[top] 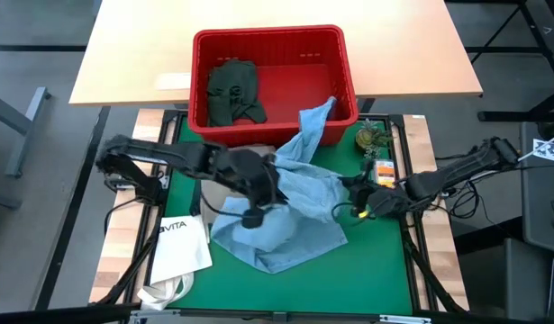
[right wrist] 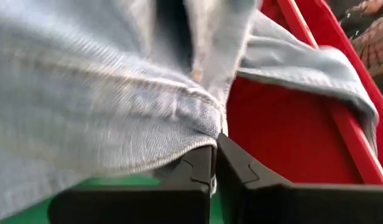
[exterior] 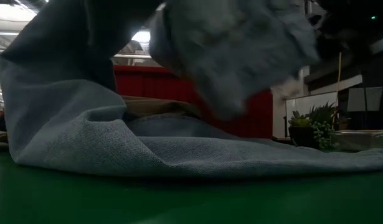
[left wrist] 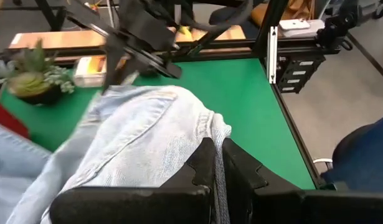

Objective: Fold Laundry from Bin
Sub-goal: Fold the light blue pants

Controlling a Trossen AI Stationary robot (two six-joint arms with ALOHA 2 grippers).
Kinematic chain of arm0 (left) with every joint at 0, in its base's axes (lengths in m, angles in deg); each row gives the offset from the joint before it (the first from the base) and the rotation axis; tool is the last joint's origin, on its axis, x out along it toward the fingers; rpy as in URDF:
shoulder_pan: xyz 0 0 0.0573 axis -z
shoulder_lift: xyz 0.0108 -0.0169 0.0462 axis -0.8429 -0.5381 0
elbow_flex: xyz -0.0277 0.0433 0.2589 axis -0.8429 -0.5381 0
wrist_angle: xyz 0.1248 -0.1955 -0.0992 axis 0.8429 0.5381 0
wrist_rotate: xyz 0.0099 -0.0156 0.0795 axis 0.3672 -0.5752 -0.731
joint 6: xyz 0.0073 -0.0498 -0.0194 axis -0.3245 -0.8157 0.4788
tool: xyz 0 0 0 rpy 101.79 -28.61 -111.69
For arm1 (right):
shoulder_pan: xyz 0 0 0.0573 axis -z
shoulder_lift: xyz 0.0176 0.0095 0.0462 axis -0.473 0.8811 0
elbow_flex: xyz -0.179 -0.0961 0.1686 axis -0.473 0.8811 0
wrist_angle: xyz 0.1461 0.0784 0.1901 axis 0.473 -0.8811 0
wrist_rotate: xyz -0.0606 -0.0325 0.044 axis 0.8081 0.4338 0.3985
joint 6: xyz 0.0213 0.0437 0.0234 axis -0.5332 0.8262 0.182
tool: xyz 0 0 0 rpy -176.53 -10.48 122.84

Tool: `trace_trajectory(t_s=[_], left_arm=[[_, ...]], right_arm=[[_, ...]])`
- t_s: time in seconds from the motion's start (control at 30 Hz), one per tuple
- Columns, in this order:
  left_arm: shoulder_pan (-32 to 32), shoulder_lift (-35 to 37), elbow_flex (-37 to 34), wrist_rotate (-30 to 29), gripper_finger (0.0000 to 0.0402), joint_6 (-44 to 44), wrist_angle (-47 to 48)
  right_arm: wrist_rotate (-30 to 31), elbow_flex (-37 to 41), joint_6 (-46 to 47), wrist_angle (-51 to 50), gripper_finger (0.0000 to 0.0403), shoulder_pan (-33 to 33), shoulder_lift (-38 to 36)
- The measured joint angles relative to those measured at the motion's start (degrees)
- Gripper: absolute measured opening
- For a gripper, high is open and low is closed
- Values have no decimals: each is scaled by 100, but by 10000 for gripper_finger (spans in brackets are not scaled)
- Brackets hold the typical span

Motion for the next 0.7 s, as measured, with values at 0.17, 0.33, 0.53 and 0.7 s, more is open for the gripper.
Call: trace_trajectory(t_s=[0.17,0.33,0.53,0.7], left_arm=[[27,-557,0,2,10,1,-726],[27,-984,0,1,10,4,-1401],[54,-1401,-2,48,10,-1,-2216],[99,-1790,-2,47,10,-7,-3115]], right_arm=[[-18,-157,570,-1100,8,4,-958],[-19,-512,833,-1894,4,4,-1744],[146,-799,865,-2615,4,4,-2399],[566,-898,906,-3049,4,4,-2739]])
